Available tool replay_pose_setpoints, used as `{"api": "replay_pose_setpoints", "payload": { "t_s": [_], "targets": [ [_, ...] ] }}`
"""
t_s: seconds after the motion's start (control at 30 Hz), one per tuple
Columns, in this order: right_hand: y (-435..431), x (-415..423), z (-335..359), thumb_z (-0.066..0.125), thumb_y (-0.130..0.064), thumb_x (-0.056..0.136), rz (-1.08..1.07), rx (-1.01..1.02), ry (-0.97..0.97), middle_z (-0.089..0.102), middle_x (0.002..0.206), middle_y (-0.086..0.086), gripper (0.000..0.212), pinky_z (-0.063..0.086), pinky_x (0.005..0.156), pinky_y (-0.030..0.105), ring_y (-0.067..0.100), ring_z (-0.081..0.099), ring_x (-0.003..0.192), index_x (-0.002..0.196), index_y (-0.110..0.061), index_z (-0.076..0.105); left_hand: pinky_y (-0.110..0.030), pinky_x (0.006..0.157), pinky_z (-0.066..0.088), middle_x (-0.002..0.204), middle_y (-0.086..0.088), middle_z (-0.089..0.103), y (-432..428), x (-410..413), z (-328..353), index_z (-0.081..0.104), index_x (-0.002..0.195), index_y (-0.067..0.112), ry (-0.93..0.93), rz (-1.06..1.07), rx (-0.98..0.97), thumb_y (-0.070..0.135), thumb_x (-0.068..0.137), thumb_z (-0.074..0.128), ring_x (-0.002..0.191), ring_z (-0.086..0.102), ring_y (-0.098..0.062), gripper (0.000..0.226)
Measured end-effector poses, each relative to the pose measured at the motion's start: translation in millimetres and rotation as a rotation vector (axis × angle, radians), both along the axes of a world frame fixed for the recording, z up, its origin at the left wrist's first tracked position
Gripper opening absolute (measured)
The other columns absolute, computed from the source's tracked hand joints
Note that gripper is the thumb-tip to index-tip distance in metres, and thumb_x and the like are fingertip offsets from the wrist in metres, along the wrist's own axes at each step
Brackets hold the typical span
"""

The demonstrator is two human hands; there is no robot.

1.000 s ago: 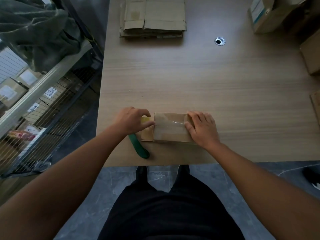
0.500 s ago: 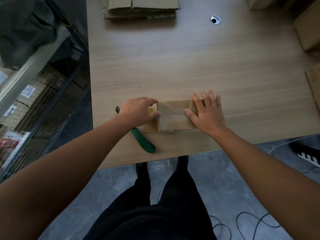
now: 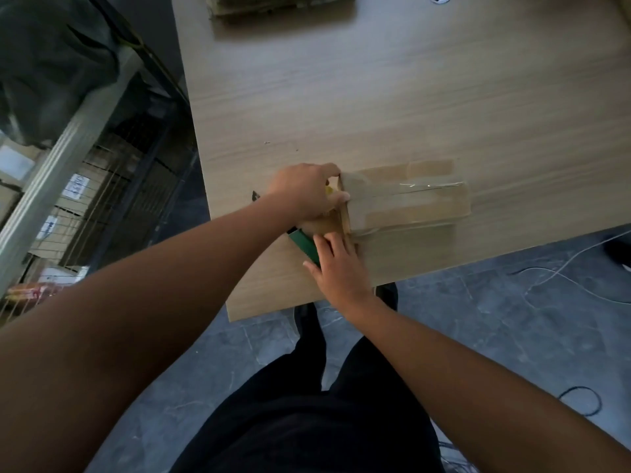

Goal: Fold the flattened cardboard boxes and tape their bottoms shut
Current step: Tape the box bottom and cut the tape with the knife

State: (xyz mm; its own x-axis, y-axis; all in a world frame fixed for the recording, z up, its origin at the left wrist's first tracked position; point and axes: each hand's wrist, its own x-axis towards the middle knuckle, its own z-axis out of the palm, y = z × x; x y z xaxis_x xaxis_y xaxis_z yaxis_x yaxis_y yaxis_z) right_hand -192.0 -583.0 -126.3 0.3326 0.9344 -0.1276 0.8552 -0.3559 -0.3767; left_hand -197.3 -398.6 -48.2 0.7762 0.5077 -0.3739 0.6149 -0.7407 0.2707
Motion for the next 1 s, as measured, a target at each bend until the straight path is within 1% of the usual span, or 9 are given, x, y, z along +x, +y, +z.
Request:
{"api": "replay_pose_setpoints", "payload": {
  "t_s": [0.1,0.2,0.3,0.4,0.5,0.63,0.8,0.9,1.0],
  "targets": [
    [2,1,3,0.078,-0.024,0.082,0.008,-0.016,-0.028,0.060,0.103,0.015,0.041,0.055,0.069,0.043,0.034,0.061,0.090,0.114,-0.003,0.063,-0.037,0.079,0.048,0.125,0.005,0.067,1,1,1,0.048,0.142,0.036,0.000,-0.034,0.024,0.069,0.093,0.050,0.112,0.062,-0.026,0.058],
    [-25,17,15,0.059,-0.024,0.089,0.067,-0.099,-0.008,0.059,0.107,0.018,0.037,0.050,0.071,0.044,0.037,0.059,0.090,0.120,-0.003,0.055,-0.036,0.077,0.047,0.124,0.003,0.068,5,2,4,0.051,0.139,0.034,0.004,-0.069,0.024,0.069,0.093,0.051,0.111,0.062,-0.027,0.058],
    [-73,39,35,0.045,-0.039,0.101,0.040,-0.182,0.169,0.060,0.117,0.011,0.045,0.051,0.074,0.043,0.033,0.060,0.095,0.139,-0.015,0.043,-0.037,0.082,0.049,0.126,0.005,0.067,11,4,7,0.053,0.136,0.034,0.026,-0.086,-0.008,0.072,0.090,0.053,0.113,0.062,-0.026,0.060],
    [-114,60,58,0.042,-0.050,0.104,-0.040,-0.225,0.208,0.064,0.108,0.001,0.042,0.051,0.071,0.039,0.022,0.063,0.089,0.138,-0.026,0.046,-0.037,0.082,0.051,0.125,0.006,0.068,10,4,7,0.054,0.136,0.033,0.031,-0.084,0.002,0.073,0.090,0.052,0.112,0.062,-0.026,0.060],
    [-120,69,82,0.045,-0.028,0.107,-0.269,-0.069,0.378,0.054,0.085,-0.003,0.012,0.039,0.063,0.027,0.008,0.052,0.072,0.110,-0.021,0.053,-0.037,0.079,0.051,0.122,0.002,0.068,5,2,3,0.056,0.134,0.029,-0.005,-0.060,0.001,0.070,0.092,0.051,0.107,0.064,-0.027,0.059],
    [-72,71,99,0.042,-0.023,0.108,-0.477,0.109,0.428,0.048,0.077,-0.004,0.013,0.033,0.056,0.020,0.006,0.045,0.062,0.102,-0.018,0.052,-0.036,0.076,0.052,0.110,0.000,0.069,-2,-2,3,0.065,0.120,0.029,-0.037,-0.035,0.024,0.067,0.094,0.051,0.094,0.063,-0.024,0.048],
    [-5,74,106,0.044,-0.020,0.105,-0.522,0.085,0.316,0.039,0.088,-0.002,0.020,0.033,0.077,0.032,0.021,0.040,0.090,0.086,-0.012,0.041,-0.038,0.075,0.059,0.099,0.002,0.068,-15,-4,3,0.066,0.108,0.024,-0.058,0.058,0.024,0.065,0.094,0.053,0.081,0.063,-0.018,0.045],
    [8,79,97,0.043,-0.025,0.106,-0.467,-0.005,0.208,0.048,0.103,0.008,0.022,0.041,0.092,0.042,0.025,0.044,0.101,0.099,-0.006,0.051,-0.036,0.076,0.057,0.103,0.004,0.068,-17,-7,4,0.066,0.109,0.024,-0.083,0.072,-0.002,0.064,0.094,0.054,0.087,0.064,-0.019,0.044],
    [8,82,92,0.043,-0.030,0.107,-0.442,-0.097,0.156,0.051,0.126,0.015,0.039,0.041,0.104,0.041,0.029,0.047,0.117,0.126,0.002,0.053,-0.038,0.081,0.057,0.108,0.000,0.069,-14,-11,9,0.068,0.110,0.022,-0.093,0.056,-0.101,0.053,0.095,0.052,0.091,0.063,-0.021,0.038]
  ]
}}
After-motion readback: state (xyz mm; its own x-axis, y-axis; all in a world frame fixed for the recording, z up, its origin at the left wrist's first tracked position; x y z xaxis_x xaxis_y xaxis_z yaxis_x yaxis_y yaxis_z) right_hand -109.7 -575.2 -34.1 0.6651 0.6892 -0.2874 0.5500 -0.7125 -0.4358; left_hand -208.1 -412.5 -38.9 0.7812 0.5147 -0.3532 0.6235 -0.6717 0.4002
